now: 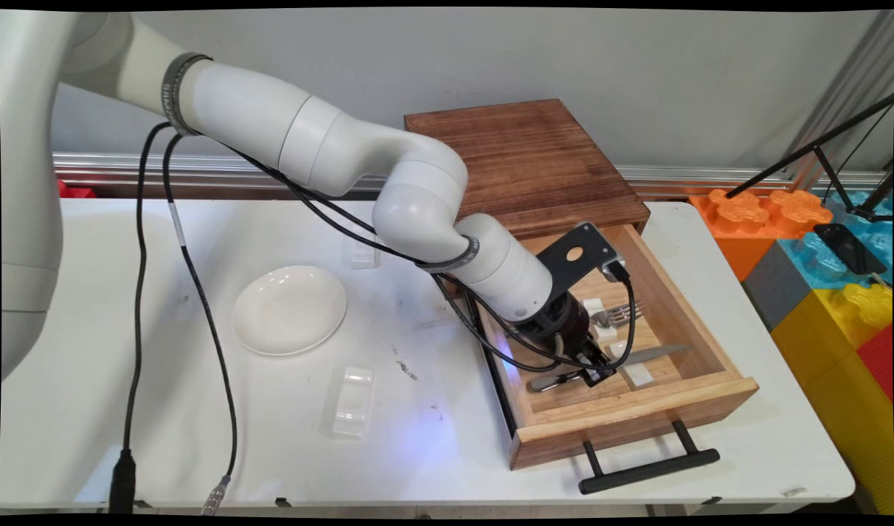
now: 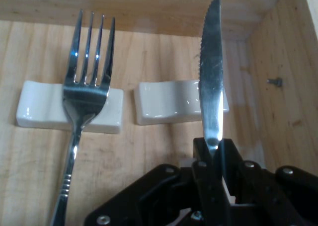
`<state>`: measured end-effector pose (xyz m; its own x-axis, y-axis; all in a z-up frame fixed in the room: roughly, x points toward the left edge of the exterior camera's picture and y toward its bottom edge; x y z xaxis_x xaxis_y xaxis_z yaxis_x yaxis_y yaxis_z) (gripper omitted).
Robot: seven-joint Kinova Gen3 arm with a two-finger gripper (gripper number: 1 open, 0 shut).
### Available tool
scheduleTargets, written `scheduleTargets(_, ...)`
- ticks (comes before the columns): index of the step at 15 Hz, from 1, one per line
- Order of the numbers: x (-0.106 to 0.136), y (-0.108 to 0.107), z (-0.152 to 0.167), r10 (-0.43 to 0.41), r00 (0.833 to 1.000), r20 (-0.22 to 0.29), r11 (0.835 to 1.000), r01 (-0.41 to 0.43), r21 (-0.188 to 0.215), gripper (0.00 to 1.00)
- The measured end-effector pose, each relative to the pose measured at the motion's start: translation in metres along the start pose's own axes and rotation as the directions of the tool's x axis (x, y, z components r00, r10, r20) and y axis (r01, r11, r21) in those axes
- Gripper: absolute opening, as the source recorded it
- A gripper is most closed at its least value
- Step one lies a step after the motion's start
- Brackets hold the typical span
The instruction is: Place the picked object into the drawer
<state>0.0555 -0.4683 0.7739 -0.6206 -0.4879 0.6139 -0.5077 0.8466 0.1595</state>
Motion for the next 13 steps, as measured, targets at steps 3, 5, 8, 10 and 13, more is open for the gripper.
scheduleTargets(3, -0.0015, -0.0006, 0.0026, 0.009, 1.000, 0.001, 1.000, -0.009, -0.002, 0.00)
scheduleTargets(5, -0.0012, -0.0015, 0.0033, 0.017, 1.000, -0.002, 1.000, -0.017, -0.003, 0.00)
scheduleTargets(8, 0.0004, -0.0044, 0.0024, 0.041, 0.999, -0.007, 0.999, -0.041, -0.002, 1.00)
scheduleTargets(10, 0.0018, -0.0061, 0.0007, 0.058, 0.998, -0.008, 0.998, -0.058, -0.001, 1.00)
scheduleTargets(13, 0.0057, -0.0094, -0.0041, 0.079, 0.997, -0.013, 0.997, -0.079, 0.004, 1.00)
